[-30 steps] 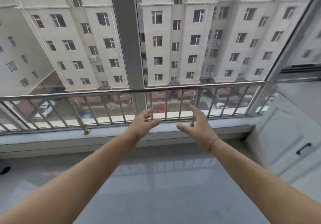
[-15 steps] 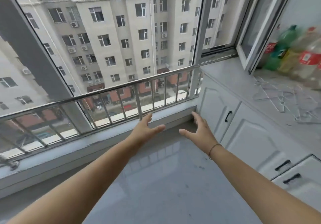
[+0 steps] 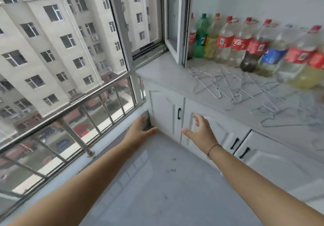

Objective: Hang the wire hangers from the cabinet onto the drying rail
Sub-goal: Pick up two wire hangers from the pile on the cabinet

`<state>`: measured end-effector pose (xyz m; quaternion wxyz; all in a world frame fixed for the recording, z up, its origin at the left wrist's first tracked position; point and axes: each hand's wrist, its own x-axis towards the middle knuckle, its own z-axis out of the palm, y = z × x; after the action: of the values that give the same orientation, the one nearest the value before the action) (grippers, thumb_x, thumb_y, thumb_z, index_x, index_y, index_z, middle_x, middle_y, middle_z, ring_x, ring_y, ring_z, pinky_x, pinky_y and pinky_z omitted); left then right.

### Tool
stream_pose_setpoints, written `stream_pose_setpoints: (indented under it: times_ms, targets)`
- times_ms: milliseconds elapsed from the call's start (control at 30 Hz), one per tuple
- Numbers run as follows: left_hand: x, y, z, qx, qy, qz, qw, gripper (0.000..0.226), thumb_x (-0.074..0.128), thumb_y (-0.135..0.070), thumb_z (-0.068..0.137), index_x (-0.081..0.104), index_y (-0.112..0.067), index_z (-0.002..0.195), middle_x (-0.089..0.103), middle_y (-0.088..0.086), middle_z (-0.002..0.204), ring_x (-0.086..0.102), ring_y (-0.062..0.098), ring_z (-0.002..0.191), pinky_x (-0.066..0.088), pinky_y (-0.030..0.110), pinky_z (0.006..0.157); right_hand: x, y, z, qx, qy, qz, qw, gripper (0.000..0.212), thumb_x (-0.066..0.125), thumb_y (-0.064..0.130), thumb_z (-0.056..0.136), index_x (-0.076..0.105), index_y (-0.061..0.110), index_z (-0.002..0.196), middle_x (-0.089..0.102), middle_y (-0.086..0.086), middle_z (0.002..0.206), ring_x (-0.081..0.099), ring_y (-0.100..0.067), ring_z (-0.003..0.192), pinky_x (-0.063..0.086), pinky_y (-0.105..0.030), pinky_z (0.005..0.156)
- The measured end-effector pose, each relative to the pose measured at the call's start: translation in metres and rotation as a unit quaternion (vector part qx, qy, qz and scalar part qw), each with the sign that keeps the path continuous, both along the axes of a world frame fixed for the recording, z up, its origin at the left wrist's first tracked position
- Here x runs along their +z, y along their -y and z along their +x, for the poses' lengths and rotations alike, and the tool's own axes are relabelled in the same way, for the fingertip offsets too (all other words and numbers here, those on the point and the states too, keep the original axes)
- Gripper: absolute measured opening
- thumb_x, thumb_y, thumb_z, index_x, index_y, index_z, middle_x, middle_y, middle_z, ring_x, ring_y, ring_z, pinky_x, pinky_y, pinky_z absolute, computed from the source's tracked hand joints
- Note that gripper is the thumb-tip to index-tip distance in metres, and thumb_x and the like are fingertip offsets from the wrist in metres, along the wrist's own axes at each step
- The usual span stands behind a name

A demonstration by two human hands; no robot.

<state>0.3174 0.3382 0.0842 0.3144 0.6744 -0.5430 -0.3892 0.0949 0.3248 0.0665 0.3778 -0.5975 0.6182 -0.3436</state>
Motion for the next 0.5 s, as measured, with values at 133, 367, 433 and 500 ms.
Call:
stream_pose_setpoints:
  times_ms: [133, 367, 433, 500]
  targets:
    - [0.000, 0.066, -0.024, -0.047, 0.003, 0.002, 0.999, 0.072, 0.073, -0.033, 0.078, 0.040, -0.016, 0.139, 0.045, 0.001, 0.142, 0.043, 0.014, 0.128, 0.032, 0.024, 0.104, 0.003, 0.040, -0.030, -0.067, -0.001, -0.001, 0.998, 0.064, 0.068, 0.029, 0.080, 0.037, 0.015, 0.135, 0.037, -0.006, 0.137, 0.039, -0.019, 0.129, 0.033, -0.029, 0.105]
    - [-0.006, 0.155, -0.086, -0.137, 0.033, 0.003, 0.990, 0.070, 0.070, -0.038, 0.080, 0.039, -0.016, 0.140, 0.045, 0.000, 0.141, 0.042, 0.018, 0.130, 0.035, 0.036, 0.108, -0.006, 0.085, -0.094, -0.176, 0.001, 0.014, 0.984, 0.063, 0.069, 0.028, 0.080, 0.040, 0.014, 0.133, 0.039, -0.008, 0.135, 0.039, -0.019, 0.128, 0.032, -0.027, 0.104]
    - [-0.013, 0.178, -0.109, -0.159, 0.032, 0.006, 0.987, 0.069, 0.069, -0.038, 0.081, 0.040, -0.016, 0.140, 0.044, 0.001, 0.142, 0.042, 0.018, 0.130, 0.037, 0.037, 0.107, -0.010, 0.099, -0.116, -0.198, -0.008, 0.021, 0.980, 0.062, 0.069, 0.027, 0.079, 0.041, 0.014, 0.132, 0.040, -0.008, 0.134, 0.040, -0.020, 0.127, 0.031, -0.026, 0.103]
    - [-0.020, 0.199, -0.133, -0.179, 0.030, 0.005, 0.983, 0.067, 0.068, -0.038, 0.082, 0.040, -0.016, 0.139, 0.045, 0.002, 0.141, 0.042, 0.017, 0.129, 0.037, 0.034, 0.105, -0.015, 0.116, -0.140, -0.217, -0.014, 0.026, 0.976, 0.059, 0.070, 0.027, 0.079, 0.043, 0.013, 0.130, 0.042, -0.008, 0.133, 0.041, -0.020, 0.127, 0.033, -0.028, 0.104]
